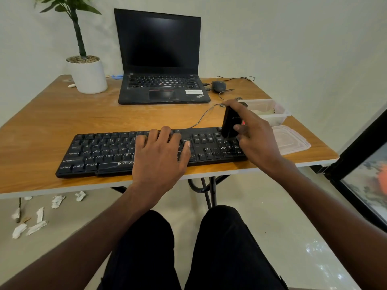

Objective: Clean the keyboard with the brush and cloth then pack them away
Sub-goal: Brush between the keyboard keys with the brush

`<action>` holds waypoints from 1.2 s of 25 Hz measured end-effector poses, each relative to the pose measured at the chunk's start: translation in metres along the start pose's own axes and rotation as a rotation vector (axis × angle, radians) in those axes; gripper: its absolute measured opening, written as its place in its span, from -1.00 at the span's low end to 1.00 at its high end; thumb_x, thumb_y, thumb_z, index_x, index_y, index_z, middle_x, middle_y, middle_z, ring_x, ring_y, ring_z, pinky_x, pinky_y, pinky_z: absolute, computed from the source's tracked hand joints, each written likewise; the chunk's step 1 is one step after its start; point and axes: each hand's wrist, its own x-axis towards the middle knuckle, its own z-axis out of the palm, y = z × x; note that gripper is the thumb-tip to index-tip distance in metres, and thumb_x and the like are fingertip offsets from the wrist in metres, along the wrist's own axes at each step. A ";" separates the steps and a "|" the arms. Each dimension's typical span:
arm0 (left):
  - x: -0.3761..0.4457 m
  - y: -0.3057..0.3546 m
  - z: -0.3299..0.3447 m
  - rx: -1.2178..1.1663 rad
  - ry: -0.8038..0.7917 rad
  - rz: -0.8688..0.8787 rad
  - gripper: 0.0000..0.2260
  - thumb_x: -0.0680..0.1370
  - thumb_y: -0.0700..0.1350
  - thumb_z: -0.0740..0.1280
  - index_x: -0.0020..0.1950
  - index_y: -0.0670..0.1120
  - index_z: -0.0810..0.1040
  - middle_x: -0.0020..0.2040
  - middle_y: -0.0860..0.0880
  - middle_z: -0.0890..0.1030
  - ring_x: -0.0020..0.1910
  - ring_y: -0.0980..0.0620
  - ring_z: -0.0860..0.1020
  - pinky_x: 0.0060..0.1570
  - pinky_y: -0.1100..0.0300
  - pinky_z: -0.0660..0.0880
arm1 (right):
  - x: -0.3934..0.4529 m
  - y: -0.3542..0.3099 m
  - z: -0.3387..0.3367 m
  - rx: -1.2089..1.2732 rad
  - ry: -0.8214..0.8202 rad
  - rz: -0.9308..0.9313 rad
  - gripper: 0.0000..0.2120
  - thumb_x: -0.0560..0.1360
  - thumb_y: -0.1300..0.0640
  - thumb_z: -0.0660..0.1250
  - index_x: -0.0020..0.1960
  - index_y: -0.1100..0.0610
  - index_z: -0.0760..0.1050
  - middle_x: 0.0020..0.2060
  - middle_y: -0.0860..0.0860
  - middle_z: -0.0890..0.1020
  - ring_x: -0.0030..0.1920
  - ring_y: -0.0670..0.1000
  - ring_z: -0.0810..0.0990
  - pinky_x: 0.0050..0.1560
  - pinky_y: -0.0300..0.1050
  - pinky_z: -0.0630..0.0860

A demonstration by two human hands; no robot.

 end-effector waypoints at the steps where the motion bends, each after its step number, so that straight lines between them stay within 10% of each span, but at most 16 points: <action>1: 0.000 0.000 0.000 -0.001 0.002 -0.002 -0.58 0.72 0.19 0.04 0.24 -0.02 0.58 0.19 -0.03 0.54 0.13 -0.07 0.48 0.12 -0.06 0.34 | 0.000 0.001 -0.001 -0.076 0.002 0.036 -0.22 0.54 0.41 0.29 0.53 -0.28 0.23 0.13 0.02 0.61 0.07 0.04 0.61 -0.16 0.04 0.59; 13: 0.001 0.000 0.000 0.000 -0.021 -0.007 -0.55 0.72 0.21 0.02 0.26 -0.01 0.58 0.21 -0.02 0.54 0.16 -0.07 0.48 0.15 -0.06 0.35 | 0.001 0.018 -0.004 0.025 0.095 0.075 -0.28 0.59 0.39 0.27 0.51 -0.29 0.28 0.20 0.02 0.60 0.07 0.05 0.64 -0.02 0.17 0.66; 21: 0.000 0.001 0.000 0.006 -0.028 -0.009 -0.56 0.72 0.21 0.03 0.27 -0.01 0.58 0.21 -0.02 0.54 0.15 -0.07 0.48 0.14 -0.06 0.35 | 0.030 0.021 -0.052 0.015 -0.390 0.025 -0.31 0.61 0.41 0.26 0.42 -0.34 0.38 0.13 -0.07 0.56 -0.13 -0.15 0.55 -0.27 -0.21 0.53; 26: 0.001 0.002 0.002 0.015 -0.021 -0.021 -0.52 0.72 0.22 -0.03 0.26 -0.02 0.57 0.19 -0.03 0.53 0.14 -0.08 0.46 0.13 -0.08 0.35 | 0.027 0.014 -0.043 -0.035 -0.197 0.072 -0.35 0.59 0.37 0.33 0.44 -0.26 0.33 0.10 -0.02 0.57 0.00 0.12 0.65 -0.08 0.12 0.66; 30: 0.002 0.002 0.001 0.004 -0.038 -0.018 -0.53 0.73 0.23 -0.01 0.24 -0.02 0.57 0.18 -0.04 0.52 0.14 -0.10 0.46 0.12 -0.09 0.37 | 0.032 0.019 -0.055 -0.004 -0.354 0.121 -0.35 0.57 0.43 0.33 0.41 -0.23 0.35 0.12 0.07 0.60 -0.14 0.02 0.70 -0.24 0.01 0.70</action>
